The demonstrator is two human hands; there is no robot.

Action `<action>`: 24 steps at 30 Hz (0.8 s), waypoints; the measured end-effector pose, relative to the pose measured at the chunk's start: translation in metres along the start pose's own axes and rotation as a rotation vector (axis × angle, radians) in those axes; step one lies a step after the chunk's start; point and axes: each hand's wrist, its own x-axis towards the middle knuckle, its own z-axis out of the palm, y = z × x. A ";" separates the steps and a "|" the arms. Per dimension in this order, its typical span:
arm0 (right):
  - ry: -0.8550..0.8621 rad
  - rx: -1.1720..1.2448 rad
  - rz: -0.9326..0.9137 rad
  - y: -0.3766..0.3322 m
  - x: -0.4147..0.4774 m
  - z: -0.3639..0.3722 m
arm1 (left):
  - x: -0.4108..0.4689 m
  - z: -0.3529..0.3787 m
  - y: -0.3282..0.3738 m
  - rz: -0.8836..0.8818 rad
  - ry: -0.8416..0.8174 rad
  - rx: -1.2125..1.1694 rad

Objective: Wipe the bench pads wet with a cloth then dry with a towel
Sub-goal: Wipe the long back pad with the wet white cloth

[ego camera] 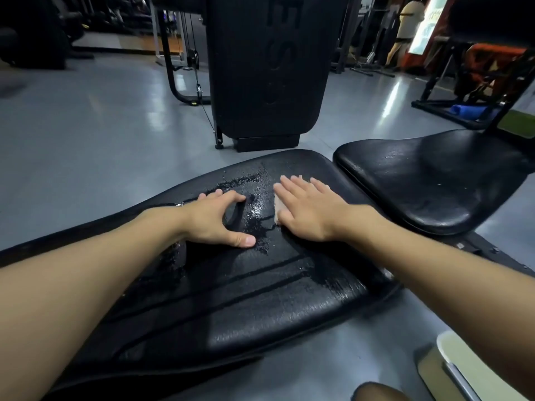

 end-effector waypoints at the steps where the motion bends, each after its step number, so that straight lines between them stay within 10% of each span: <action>1: 0.000 -0.009 -0.011 -0.003 -0.021 0.003 | -0.001 -0.001 0.001 -0.006 -0.006 -0.005; 9: -0.004 -0.036 -0.031 -0.024 -0.145 0.018 | -0.016 -0.011 0.032 -0.074 -0.039 0.164; 24: 0.056 0.371 0.099 -0.001 -0.116 -0.021 | -0.035 0.013 0.037 -0.049 -0.120 0.139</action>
